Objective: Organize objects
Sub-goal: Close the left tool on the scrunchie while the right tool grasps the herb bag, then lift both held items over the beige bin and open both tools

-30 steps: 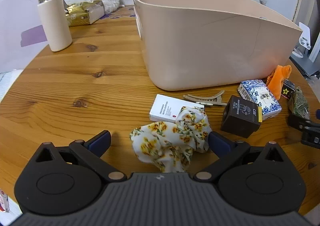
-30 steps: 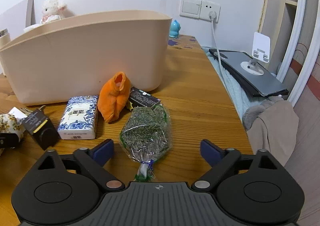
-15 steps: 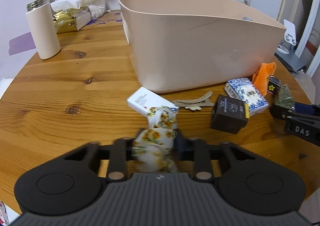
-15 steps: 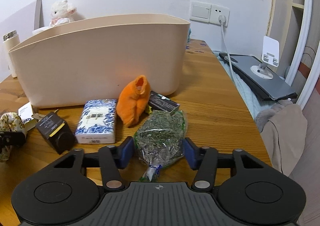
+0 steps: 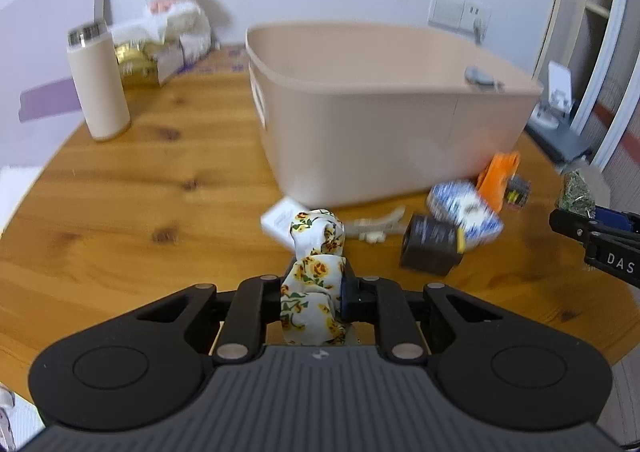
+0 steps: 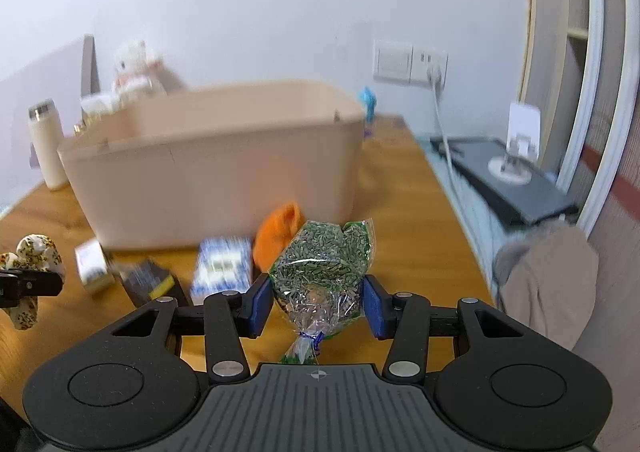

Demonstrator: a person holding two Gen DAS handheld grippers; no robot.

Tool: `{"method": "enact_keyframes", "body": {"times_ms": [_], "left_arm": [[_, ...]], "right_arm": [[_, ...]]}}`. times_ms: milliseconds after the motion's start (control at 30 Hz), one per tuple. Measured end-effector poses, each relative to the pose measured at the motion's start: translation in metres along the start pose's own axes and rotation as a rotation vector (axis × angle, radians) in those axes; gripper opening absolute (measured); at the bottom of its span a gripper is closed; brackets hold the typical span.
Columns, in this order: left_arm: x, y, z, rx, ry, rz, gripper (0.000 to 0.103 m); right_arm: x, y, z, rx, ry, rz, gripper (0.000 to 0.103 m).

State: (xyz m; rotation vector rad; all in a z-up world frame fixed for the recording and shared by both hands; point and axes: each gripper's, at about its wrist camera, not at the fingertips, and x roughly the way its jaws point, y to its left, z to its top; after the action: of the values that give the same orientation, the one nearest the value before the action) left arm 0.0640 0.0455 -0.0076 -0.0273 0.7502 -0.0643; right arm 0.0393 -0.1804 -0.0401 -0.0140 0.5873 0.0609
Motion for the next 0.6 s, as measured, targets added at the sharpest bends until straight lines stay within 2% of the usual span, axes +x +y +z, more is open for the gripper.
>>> {"method": "enact_keyframes", "body": {"times_ms": [133,333,467,600], "left_arm": [[-0.016,0.001,0.018,0.007,-0.065,-0.003,0.019],[-0.025,0.001,0.055,0.013,-0.154,-0.005,0.019],[-0.015,-0.003,0.079,0.033,-0.195,0.012,0.019],[0.006,-0.005,0.101,0.016,-0.197,0.017,0.019]], "right_arm": [[-0.017,0.003,0.023,0.001,-0.081,0.007,0.044],[-0.020,0.011,0.058,0.011,-0.172,0.021,0.044],[-0.011,0.022,0.077,0.004,-0.215,0.027,0.044],[0.008,0.033,0.096,0.007,-0.227,0.027,0.044]]}}
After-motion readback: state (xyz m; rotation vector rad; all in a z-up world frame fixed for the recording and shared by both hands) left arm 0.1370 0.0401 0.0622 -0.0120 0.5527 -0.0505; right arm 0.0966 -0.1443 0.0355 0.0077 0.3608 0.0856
